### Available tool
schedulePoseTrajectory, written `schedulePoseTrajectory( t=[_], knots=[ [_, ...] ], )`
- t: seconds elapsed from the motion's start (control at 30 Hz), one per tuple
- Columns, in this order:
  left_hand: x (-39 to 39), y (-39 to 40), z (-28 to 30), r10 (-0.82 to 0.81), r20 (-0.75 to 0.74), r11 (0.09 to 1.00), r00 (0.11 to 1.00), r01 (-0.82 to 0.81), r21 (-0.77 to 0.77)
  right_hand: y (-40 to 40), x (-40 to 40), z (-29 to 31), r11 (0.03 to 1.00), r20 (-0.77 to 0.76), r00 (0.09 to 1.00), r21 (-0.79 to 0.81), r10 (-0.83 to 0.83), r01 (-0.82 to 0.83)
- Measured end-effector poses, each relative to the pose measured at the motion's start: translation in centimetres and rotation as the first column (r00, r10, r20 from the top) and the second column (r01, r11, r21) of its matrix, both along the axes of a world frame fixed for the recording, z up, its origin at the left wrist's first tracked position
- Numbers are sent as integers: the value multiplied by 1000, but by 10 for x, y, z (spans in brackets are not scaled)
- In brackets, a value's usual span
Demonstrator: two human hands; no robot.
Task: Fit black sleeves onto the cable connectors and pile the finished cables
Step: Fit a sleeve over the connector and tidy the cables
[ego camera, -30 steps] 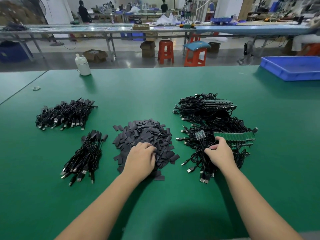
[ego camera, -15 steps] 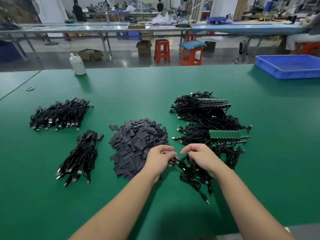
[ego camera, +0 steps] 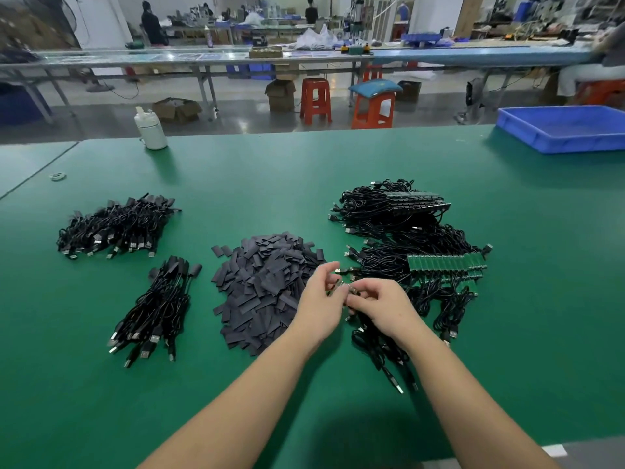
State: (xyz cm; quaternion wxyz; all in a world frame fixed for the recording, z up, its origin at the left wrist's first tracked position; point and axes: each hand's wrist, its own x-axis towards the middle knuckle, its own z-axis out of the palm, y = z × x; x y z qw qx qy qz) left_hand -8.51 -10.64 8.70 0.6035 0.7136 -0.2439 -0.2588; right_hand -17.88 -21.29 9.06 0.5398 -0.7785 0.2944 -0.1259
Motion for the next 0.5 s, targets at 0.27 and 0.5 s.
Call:
schedulePoseTrajectory(
  t=[0.27, 0.5],
  knots=[
    [0, 5, -6, 120, -188, 993, 975, -122, -2, -3, -1, -1, 997, -5, 998, -22, -69, 69],
    [3, 3, -2, 147, -101, 988, 984, -142, 55, 1, -2, 2, 973, -20, 996, -217, -85, 79]
  ],
)
